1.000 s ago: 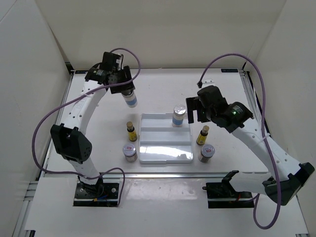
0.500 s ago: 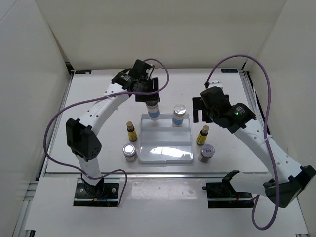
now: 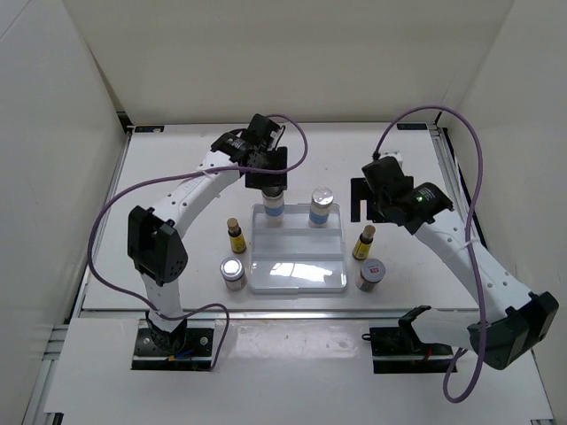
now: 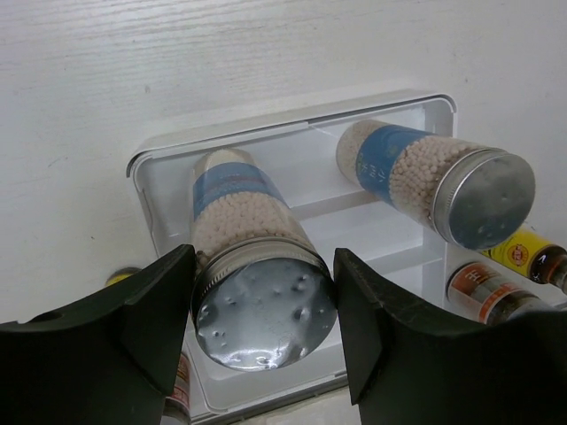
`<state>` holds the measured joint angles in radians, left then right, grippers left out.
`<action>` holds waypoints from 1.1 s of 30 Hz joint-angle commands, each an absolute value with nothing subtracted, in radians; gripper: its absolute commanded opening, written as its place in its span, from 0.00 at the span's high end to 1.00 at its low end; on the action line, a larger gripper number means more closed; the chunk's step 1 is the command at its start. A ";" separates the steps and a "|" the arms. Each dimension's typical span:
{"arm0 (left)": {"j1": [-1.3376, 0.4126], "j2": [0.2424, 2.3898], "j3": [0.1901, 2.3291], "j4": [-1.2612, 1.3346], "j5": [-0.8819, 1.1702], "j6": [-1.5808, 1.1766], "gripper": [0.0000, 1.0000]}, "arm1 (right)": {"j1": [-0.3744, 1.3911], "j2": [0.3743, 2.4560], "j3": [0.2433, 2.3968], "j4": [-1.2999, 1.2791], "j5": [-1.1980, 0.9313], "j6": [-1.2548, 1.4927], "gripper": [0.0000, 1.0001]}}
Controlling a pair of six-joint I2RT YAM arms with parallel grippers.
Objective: Organize the condiment bottles
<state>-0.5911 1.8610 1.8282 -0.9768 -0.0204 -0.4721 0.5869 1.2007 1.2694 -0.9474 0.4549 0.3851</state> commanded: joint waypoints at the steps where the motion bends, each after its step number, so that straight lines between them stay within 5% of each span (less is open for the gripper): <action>1: -0.592 1.852 1.825 -0.951 -0.037 -0.480 0.68 | 0.531 1.213 1.244 -0.937 0.390 0.405 0.00; 12: -0.592 1.899 1.807 -0.951 -0.046 -0.480 0.45 | 0.454 1.222 1.190 -0.896 0.293 0.396 0.06; 22: -0.592 1.867 1.808 -0.951 -0.063 -0.480 0.00 | 0.445 1.261 1.163 -0.873 0.210 0.396 0.14; 33: -0.583 1.590 1.821 -0.962 -0.221 -0.491 0.00 | 0.445 1.263 1.075 -0.862 0.222 0.405 0.43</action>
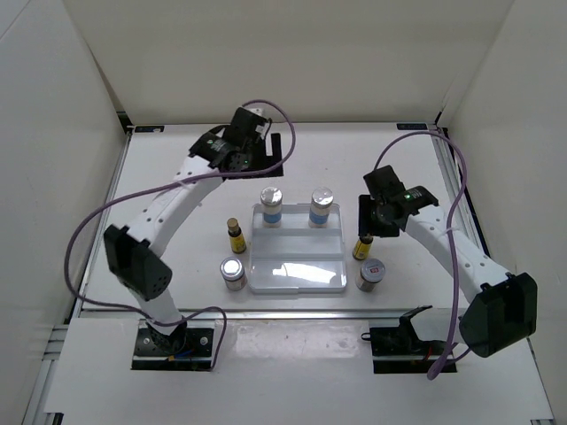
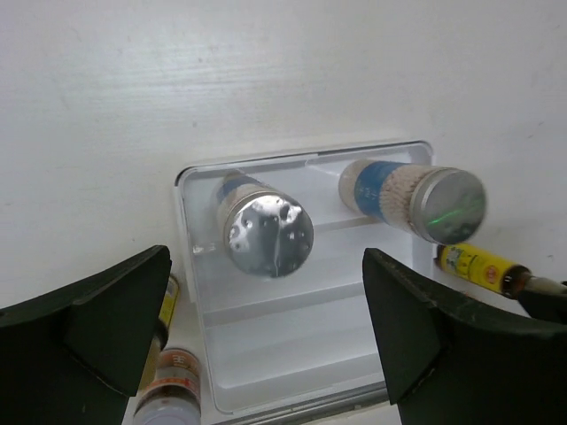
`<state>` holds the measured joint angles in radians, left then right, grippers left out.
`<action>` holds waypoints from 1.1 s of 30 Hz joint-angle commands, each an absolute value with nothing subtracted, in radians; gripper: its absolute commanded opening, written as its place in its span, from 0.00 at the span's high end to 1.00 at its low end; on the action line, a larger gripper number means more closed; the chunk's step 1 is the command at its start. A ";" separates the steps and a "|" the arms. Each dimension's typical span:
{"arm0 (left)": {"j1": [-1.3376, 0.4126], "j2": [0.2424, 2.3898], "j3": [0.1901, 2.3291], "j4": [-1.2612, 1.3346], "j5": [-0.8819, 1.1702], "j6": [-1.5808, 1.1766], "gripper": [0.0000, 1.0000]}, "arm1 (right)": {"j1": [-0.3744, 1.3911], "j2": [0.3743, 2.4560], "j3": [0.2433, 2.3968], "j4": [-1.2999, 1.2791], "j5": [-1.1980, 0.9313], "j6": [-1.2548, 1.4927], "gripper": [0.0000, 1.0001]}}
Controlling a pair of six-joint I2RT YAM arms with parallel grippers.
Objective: Organize the condiment bottles
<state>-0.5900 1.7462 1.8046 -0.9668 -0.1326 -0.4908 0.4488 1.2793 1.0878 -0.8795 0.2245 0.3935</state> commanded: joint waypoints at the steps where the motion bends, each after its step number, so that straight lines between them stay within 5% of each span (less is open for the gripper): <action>1: -0.583 1.571 1.803 -0.962 -0.232 -0.482 0.00 | 0.445 1.262 1.075 -0.862 0.222 0.405 0.43; 12: -0.485 1.372 1.536 -0.962 -0.242 -0.460 0.00 | 0.445 1.253 1.121 -0.884 0.247 0.405 1.00; 20: -0.485 1.298 1.364 -0.953 -0.304 -0.502 0.00 | 0.511 1.170 1.254 -0.917 0.252 0.373 1.00; 33: -0.476 1.351 1.385 -0.953 -0.221 -0.489 0.00 | 0.652 1.301 1.318 -0.847 0.202 0.383 1.00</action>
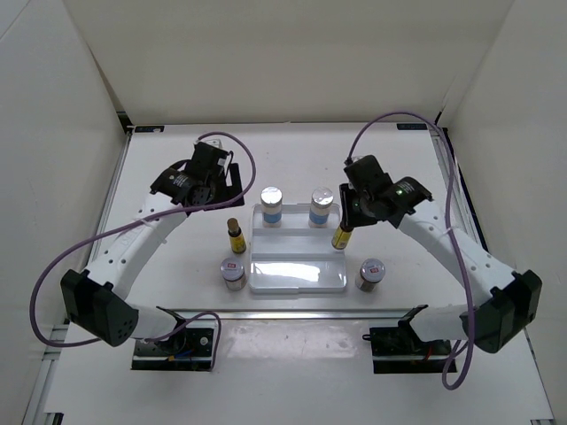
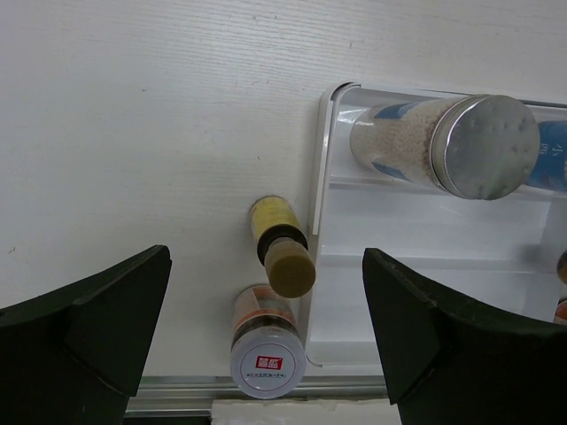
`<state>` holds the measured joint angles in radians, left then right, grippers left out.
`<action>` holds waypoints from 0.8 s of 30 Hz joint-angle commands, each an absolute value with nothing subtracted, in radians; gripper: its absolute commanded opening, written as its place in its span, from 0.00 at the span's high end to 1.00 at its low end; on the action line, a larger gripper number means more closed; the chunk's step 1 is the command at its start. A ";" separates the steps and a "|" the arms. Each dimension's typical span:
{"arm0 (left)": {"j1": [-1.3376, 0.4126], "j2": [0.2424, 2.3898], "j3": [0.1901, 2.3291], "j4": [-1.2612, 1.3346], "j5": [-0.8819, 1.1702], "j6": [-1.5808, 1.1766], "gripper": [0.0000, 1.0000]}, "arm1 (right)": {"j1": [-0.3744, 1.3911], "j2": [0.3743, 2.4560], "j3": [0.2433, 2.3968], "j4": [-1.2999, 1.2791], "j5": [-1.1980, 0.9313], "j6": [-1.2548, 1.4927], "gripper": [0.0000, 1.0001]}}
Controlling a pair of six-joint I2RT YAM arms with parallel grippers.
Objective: Organize the condiment bottles
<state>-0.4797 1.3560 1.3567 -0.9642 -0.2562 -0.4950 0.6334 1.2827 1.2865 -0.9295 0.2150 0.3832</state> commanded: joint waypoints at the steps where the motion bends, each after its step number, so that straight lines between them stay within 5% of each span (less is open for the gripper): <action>1: -0.476 1.351 1.385 -0.953 -0.221 -0.480 0.00 | 0.663 1.322 1.318 -0.838 0.202 0.383 1.00; 14: -0.476 1.370 1.358 -0.953 -0.144 -0.480 0.01 | 0.690 1.495 1.364 -0.773 0.215 0.383 1.00; 17: -0.476 1.370 1.358 -0.953 -0.134 -0.480 0.04 | 0.699 1.515 1.364 -0.764 0.215 0.383 0.93; 21: -0.476 1.388 1.348 -0.943 -0.133 -0.468 0.05 | 0.699 1.525 1.374 -0.773 0.215 0.383 0.68; 22: -0.476 1.397 1.348 -0.943 -0.133 -0.459 0.05 | 0.699 1.525 1.374 -0.785 0.215 0.383 0.45; 24: -0.476 1.397 1.339 -0.943 -0.123 -0.459 0.05 | 0.709 1.516 1.400 -0.796 0.227 0.383 0.16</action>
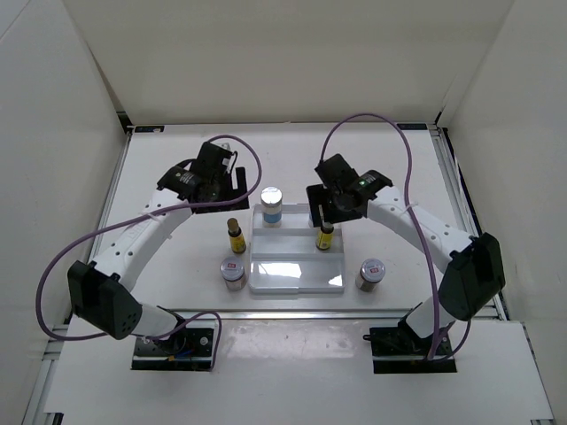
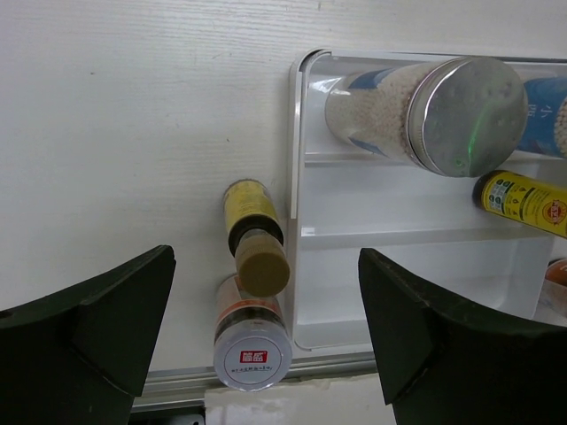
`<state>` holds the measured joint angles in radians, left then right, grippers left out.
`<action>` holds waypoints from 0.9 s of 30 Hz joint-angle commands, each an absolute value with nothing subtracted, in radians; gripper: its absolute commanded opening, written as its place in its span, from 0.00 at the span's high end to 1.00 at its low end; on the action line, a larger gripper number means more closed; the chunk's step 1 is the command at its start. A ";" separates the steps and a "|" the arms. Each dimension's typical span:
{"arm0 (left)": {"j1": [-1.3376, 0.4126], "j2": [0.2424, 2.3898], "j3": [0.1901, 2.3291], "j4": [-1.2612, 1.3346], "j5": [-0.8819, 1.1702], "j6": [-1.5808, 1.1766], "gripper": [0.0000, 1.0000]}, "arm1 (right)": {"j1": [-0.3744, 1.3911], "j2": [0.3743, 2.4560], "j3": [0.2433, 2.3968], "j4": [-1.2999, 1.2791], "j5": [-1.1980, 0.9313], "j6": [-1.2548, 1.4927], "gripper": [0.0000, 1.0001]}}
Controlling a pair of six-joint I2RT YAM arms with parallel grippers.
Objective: Organize the condiment bottles
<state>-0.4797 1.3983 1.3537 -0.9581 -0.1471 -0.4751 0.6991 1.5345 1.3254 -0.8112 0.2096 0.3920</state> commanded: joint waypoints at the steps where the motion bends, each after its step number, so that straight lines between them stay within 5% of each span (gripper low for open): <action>1: -0.476 1.397 1.329 -0.943 -0.112 -0.459 0.05 | 0.709 1.493 1.410 -0.808 0.238 0.374 0.10; 3: -0.476 1.407 1.319 -0.943 -0.112 -0.459 0.05 | 0.709 1.474 1.436 -0.840 0.262 0.374 0.00; 17: -0.476 1.480 1.292 -0.934 -0.091 -0.459 0.35 | 0.709 1.270 1.433 -0.874 0.330 0.383 0.00; 21: -0.476 1.489 1.281 -0.934 -0.081 -0.459 0.35 | 0.709 1.270 1.411 -0.874 0.340 0.383 0.00; 25: -0.476 1.468 1.281 -0.934 -0.081 -0.459 0.59 | 0.709 1.261 1.402 -0.874 0.351 0.383 0.00; 27: -0.476 1.450 1.292 -0.934 -0.081 -0.459 0.63 | 0.709 1.261 1.393 -0.884 0.363 0.383 0.00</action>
<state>-0.4793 1.4979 1.2846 -0.9466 -0.0937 -0.4572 0.7025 1.2716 1.3991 -0.8806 0.3237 0.3832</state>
